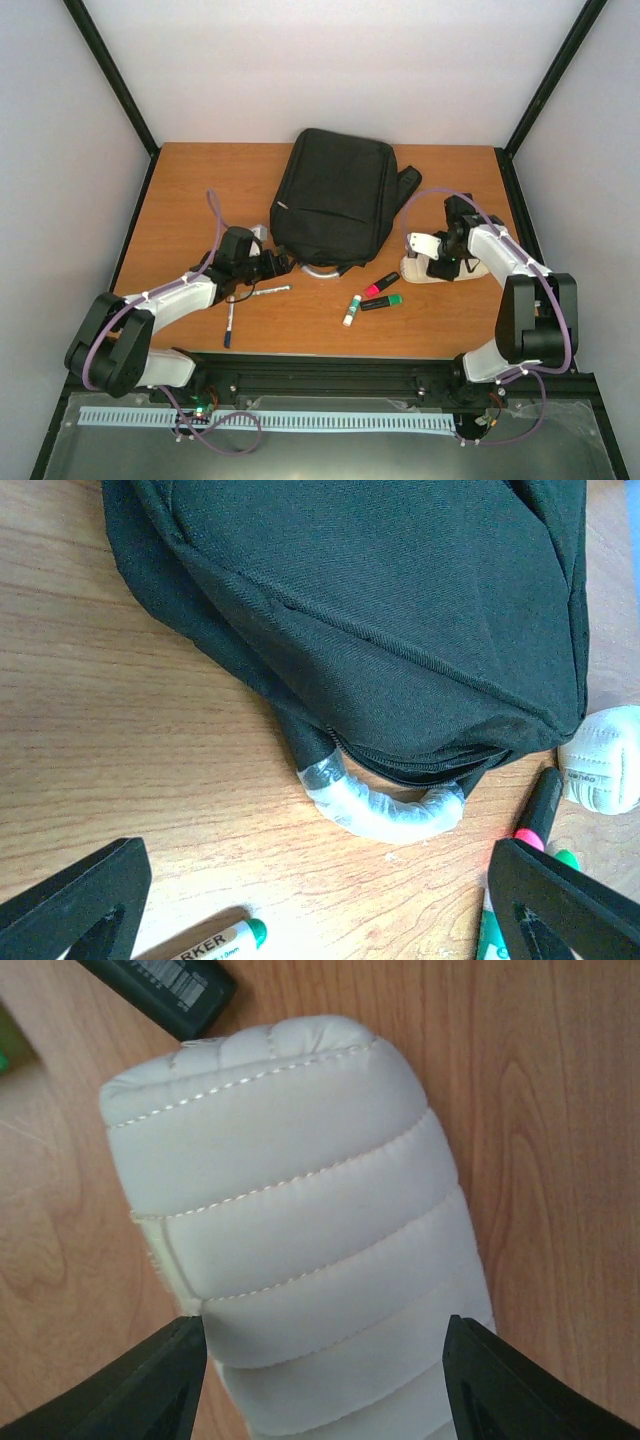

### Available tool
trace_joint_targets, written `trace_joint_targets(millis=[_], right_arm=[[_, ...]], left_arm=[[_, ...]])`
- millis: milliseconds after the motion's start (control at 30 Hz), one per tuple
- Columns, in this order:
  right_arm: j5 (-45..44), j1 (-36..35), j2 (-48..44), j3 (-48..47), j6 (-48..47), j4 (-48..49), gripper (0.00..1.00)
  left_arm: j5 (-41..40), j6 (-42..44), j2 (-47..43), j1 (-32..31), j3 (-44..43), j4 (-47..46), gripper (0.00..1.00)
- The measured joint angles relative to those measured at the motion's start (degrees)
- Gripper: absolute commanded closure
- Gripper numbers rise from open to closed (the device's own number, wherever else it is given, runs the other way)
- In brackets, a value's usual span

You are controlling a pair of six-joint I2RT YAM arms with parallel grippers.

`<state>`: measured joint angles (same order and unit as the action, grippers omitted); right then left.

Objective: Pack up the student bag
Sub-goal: Pick up the stationery from the center of the board.

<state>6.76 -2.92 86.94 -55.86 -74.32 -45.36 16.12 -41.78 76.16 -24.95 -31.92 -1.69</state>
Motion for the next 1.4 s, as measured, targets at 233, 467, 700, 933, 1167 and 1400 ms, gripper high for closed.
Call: trace_joint_targets(millis=[233, 467, 700, 933, 1167, 1400], right_arm=[[-0.2, 0.5, -4.7, 2.5, 0.4, -1.0, 0.36], [-1.6, 3.5, -8.6, 5.4, -1.4, -2.2, 0.35], [-2.4, 4.0, -8.7, 9.6, -3.7, 1.7, 0.27], [-3.8, 4.0, -6.1, 11.3, -4.8, 10.6, 0.3], [-4.9, 4.0, -4.2, 11.8, -5.4, 18.7, 0.35], [-4.4, 4.0, -4.5, 10.3, -5.4, 17.6, 0.31]], left_arm=[[0.0, 0.0, -0.7, 0.2, 0.5, 0.0, 0.05], [0.2, 0.0, -1.0, 0.2, 0.5, 0.0, 0.05], [0.3, 0.0, -1.0, 0.2, 0.5, 0.0, 0.05], [0.4, 0.0, -1.0, 0.2, 0.5, 0.0, 0.05], [0.5, 0.0, -1.0, 0.2, 0.5, 0.0, 0.05], [0.5, 0.0, -1.1, 0.2, 0.5, 0.0, 0.05]])
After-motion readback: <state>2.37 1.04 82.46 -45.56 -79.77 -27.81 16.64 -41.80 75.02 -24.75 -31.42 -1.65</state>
